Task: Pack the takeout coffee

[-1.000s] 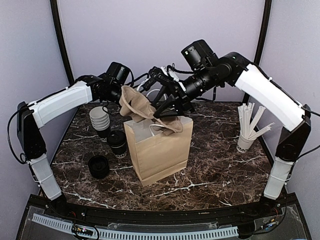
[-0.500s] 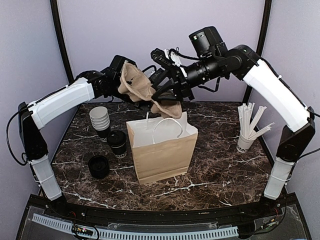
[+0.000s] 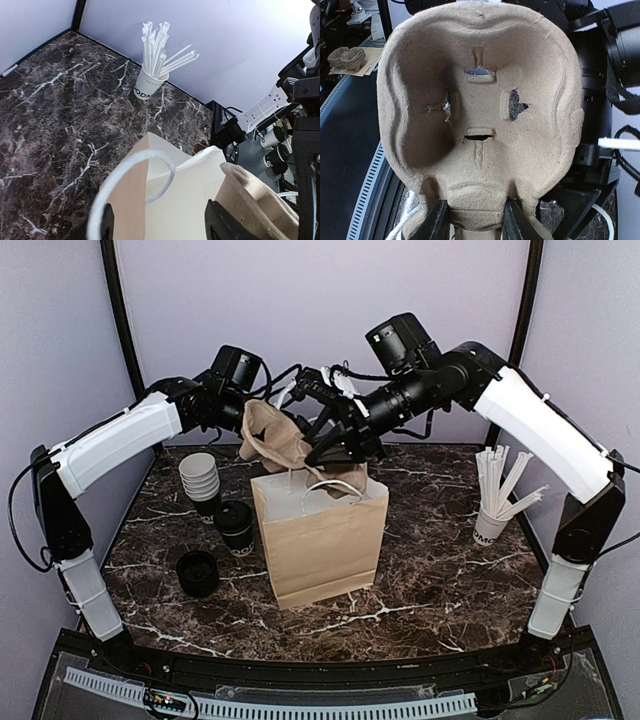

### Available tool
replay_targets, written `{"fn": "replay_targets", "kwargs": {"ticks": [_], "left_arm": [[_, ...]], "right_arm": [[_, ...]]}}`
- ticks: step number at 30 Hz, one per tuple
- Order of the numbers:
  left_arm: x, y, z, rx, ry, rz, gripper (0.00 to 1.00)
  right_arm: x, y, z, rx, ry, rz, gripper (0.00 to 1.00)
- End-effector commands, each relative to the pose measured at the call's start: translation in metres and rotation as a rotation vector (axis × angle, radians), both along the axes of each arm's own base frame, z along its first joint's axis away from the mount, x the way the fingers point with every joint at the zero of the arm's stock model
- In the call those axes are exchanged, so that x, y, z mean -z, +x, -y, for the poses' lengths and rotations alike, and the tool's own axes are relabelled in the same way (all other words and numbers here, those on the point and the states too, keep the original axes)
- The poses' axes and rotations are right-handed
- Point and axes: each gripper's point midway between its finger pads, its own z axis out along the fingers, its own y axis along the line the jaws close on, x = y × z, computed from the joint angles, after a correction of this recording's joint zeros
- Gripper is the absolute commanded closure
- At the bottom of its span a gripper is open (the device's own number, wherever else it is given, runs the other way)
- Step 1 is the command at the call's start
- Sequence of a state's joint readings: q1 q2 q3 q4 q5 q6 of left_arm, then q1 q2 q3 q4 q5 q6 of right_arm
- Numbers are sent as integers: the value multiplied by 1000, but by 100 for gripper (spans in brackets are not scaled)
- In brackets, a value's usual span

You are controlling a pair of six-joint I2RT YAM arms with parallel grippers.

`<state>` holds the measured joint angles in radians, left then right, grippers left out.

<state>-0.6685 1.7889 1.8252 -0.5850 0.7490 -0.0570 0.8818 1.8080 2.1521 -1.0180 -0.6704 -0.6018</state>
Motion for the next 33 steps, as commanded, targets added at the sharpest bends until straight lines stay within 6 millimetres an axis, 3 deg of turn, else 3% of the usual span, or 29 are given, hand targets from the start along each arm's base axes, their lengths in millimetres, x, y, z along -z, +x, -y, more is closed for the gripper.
{"fn": "replay_targets", "kwargs": {"ticks": [1, 4, 11, 19, 26, 30, 33], "left_arm": [[-52, 8, -33, -129, -43, 160, 33], [-66, 12, -51, -199, -57, 212, 31], [-59, 29, -95, -496, 58, 140, 30], [-62, -12, -123, -539, 11, 71, 29], [-26, -31, -129, -574, 76, -106, 32], [-14, -49, -140, -691, 133, -218, 32], [-9, -65, -136, -729, 144, -302, 32]], "right_arm": [[-1, 3, -3, -3, 13, 34, 66], [4, 7, -7, -4, 9, 29, 66], [26, 20, -8, 23, -36, 38, 66], [41, 25, -3, 28, -76, 24, 66], [62, 27, 7, 58, -153, 16, 67], [61, 32, 11, 114, -167, 17, 67], [58, 40, 14, 175, -173, 26, 67]]}}
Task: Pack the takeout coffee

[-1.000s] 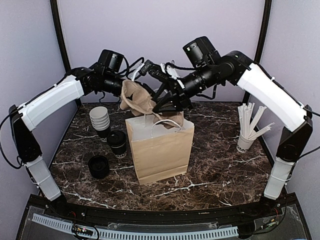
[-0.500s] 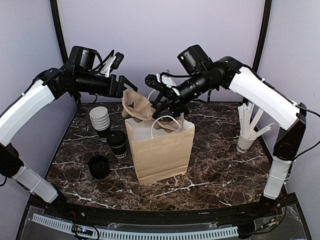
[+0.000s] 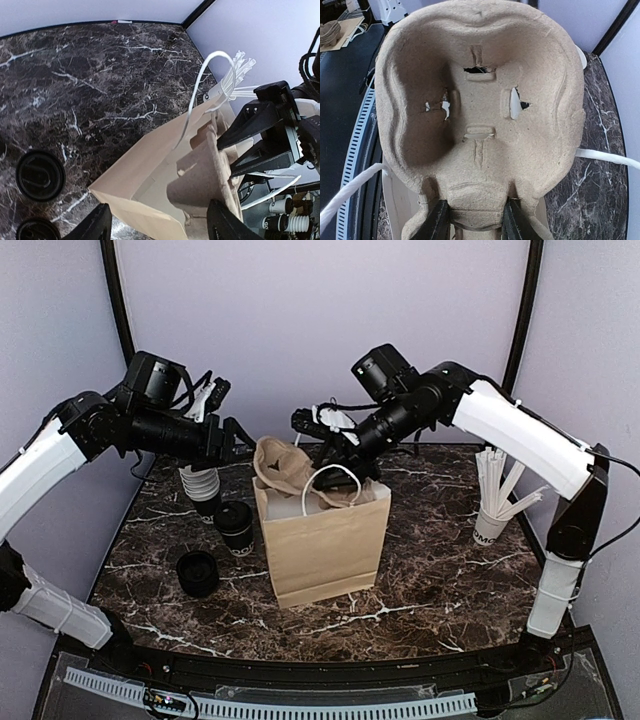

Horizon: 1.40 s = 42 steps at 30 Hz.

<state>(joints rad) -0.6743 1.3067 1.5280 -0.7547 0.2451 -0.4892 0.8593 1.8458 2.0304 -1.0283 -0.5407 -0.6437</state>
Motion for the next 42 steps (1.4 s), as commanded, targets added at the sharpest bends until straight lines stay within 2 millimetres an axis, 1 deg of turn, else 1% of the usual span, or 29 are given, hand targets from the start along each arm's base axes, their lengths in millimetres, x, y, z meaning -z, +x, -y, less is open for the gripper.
{"fn": "replay_targets", "kwargs": {"ticks": [1, 2, 3, 4, 5, 10, 15, 19, 20, 21, 23, 26, 30, 32, 34, 35, 36, 37, 39, 41, 42], "left_arm": [[13, -31, -4, -115, -9, -170, 32], [12, -34, -2, -129, -14, -188, 32], [15, -39, 4, -115, -2, -202, 32], [13, -39, 5, -125, -4, -204, 32], [15, -41, 9, -119, 7, -214, 32], [15, -46, 12, -143, 16, -239, 34], [15, -52, 17, -141, 16, -236, 35], [18, -47, 10, -204, 35, -206, 37], [15, -46, 13, -199, 18, -195, 37], [18, -46, 16, -189, 16, -196, 37], [17, -46, 28, -149, -3, -203, 38], [23, -41, 44, -116, 0, -202, 38], [23, -33, 52, -116, 5, -174, 40], [20, -29, 46, -141, 18, -148, 42], [11, -24, 41, -165, 10, -98, 43], [3, -28, 40, -151, -8, -69, 45], [-3, -27, 43, -142, -38, -34, 46], [-13, -31, 42, -126, -64, 2, 46], [-14, -31, 41, -127, -73, 24, 48], [-8, -30, 40, -128, -41, 16, 53], [-11, -31, 42, -118, -43, 17, 56]], "right_arm": [[-14, 12, 8, 101, 5, 44, 67], [-13, 14, 10, 116, -3, 51, 67], [-10, 14, 12, 124, -13, 57, 67], [-9, 15, 15, 131, -19, 64, 67], [-7, 15, 17, 138, -29, 67, 67], [1, 11, 27, 152, -60, 62, 67], [-4, 7, 30, 160, -47, 48, 67], [-12, 11, 31, 185, -28, 46, 68], [-14, 12, 32, 192, -24, 47, 68], [-15, 12, 32, 200, -21, 47, 68], [-18, 14, 34, 215, -16, 50, 68], [-21, 17, 35, 232, -5, 43, 68], [-25, 17, 36, 228, 15, 28, 68], [-26, 16, 37, 224, 21, 19, 68], [-25, 16, 38, 227, 18, 14, 68], [-24, 16, 38, 230, 16, 15, 68], [-21, 17, 39, 233, 10, 13, 68], [-20, 18, 40, 237, 6, 12, 68], [-17, 19, 41, 240, 2, 7, 68], [-18, 19, 41, 242, 4, 7, 68], [-18, 21, 42, 249, 4, 8, 67]]}}
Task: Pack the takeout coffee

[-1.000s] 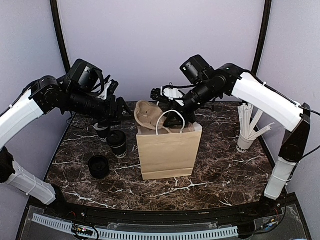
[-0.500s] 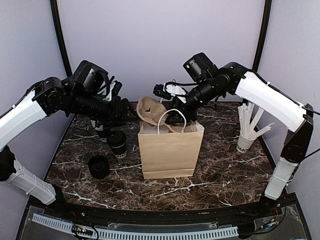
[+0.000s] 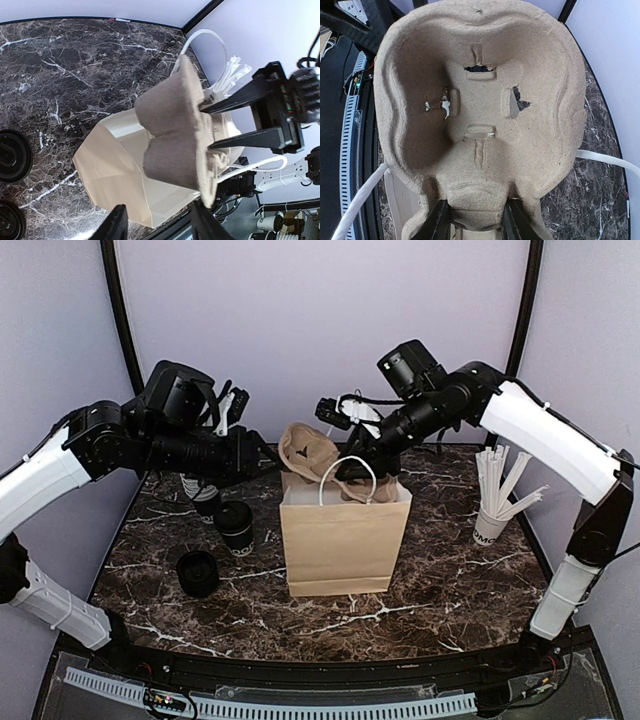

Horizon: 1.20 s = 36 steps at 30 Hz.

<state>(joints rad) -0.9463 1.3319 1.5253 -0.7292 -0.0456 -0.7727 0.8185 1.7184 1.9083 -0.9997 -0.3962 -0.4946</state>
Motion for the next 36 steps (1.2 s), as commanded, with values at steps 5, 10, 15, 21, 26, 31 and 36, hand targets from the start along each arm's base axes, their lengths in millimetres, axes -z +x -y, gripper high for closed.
{"fn": "replay_targets", "kwargs": {"ticks": [5, 10, 15, 21, 26, 31, 36], "left_arm": [[-10, 3, 17, 50, 15, 67, 62], [3, 5, 29, 75, 50, 52, 62], [8, 7, 35, 82, 93, 54, 63], [-22, 2, 39, 81, 48, 212, 64], [-29, -6, 31, 78, 21, 250, 63], [-24, -6, 22, 30, 18, 250, 64], [-39, -6, 5, -21, -20, 302, 64]], "right_arm": [[-9, 4, 3, 25, 40, 12, 67], [-12, 3, 3, 27, 46, 13, 67], [-13, 5, 2, 33, 53, 10, 67], [-15, 2, 6, 24, 45, 19, 67], [-12, -13, 11, -46, 34, -9, 67], [-13, -21, 17, -84, 51, -45, 67], [-3, -19, 20, -86, 39, -56, 67]]}}
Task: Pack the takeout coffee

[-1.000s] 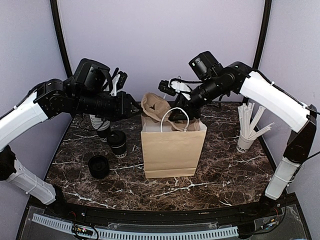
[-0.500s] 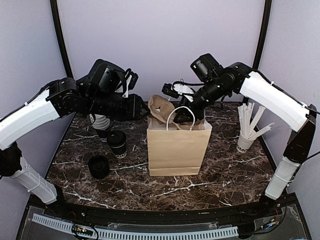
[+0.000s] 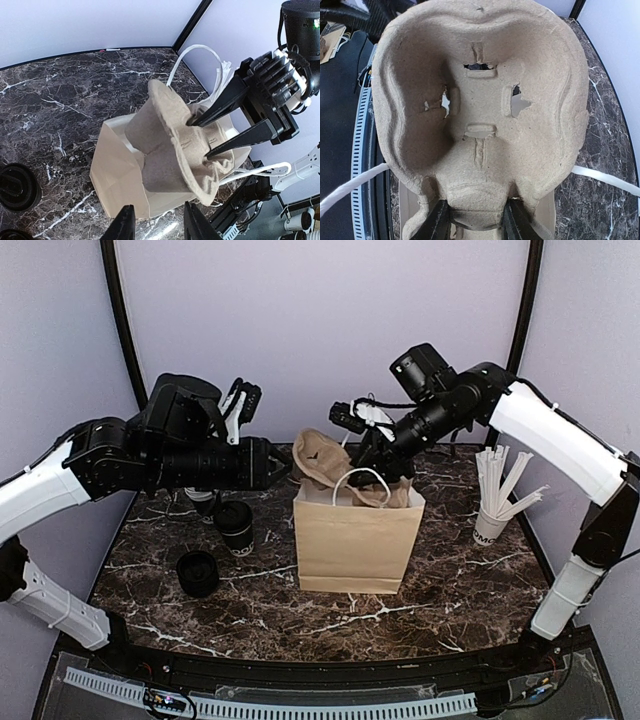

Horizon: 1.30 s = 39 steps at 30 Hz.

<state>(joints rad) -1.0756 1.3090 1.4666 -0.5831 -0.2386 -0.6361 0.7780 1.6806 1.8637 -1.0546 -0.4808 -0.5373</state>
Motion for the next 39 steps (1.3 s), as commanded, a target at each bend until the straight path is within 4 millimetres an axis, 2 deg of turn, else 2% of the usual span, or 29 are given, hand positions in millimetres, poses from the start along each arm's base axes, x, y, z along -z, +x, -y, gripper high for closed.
{"fn": "replay_targets", "kwargs": {"ticks": [1, 5, 11, 15, 16, 17, 18, 19, 20, 23, 24, 25, 29, 30, 34, 35, 39], "left_arm": [[-28, 2, -18, -59, -76, 80, 63], [-29, 3, -25, -81, -63, 92, 63], [-25, 4, -23, -79, -45, 82, 62], [-18, 5, -3, -22, -26, 58, 62], [-8, 6, 7, -4, -4, 33, 62], [-11, 5, 13, 18, 0, 18, 62], [5, 8, 24, 31, 43, -10, 62], [1, 6, 29, 49, 49, -24, 62], [11, 9, 36, 55, 77, -45, 62], [15, 8, 37, 44, 76, -53, 64], [8, 5, 33, 40, 47, -43, 64], [12, 5, 32, 37, 33, -36, 64], [5, -5, 16, 43, -22, -2, 62], [9, -6, 14, 47, -8, -7, 61], [19, -10, 27, 112, 49, -44, 60], [27, -10, 34, 130, 68, -64, 60], [39, -8, 39, 125, 104, -89, 62]], "right_arm": [[-5, -8, 3, -47, 46, -7, 67], [0, -5, 2, -68, 92, -49, 67], [1, -11, 0, -92, 109, -88, 67], [0, -10, 3, -78, 109, -83, 67], [-1, -9, 4, -71, 112, -80, 67], [-3, -7, 4, -63, 115, -79, 67], [-4, -5, 4, -55, 119, -77, 67], [-5, -4, 3, -49, 123, -74, 67], [-6, -1, 3, -40, 126, -72, 67], [-5, 1, 4, -31, 127, -76, 68], [-3, 1, 4, -30, 127, -78, 68], [-2, 0, 5, -28, 126, -82, 68], [0, 0, 6, -25, 121, -86, 68], [1, -1, 7, -25, 119, -86, 68], [2, -1, 8, -21, 115, -88, 68], [2, -1, 8, -22, 118, -93, 68], [-3, -1, 10, -21, 131, -101, 68]]}}
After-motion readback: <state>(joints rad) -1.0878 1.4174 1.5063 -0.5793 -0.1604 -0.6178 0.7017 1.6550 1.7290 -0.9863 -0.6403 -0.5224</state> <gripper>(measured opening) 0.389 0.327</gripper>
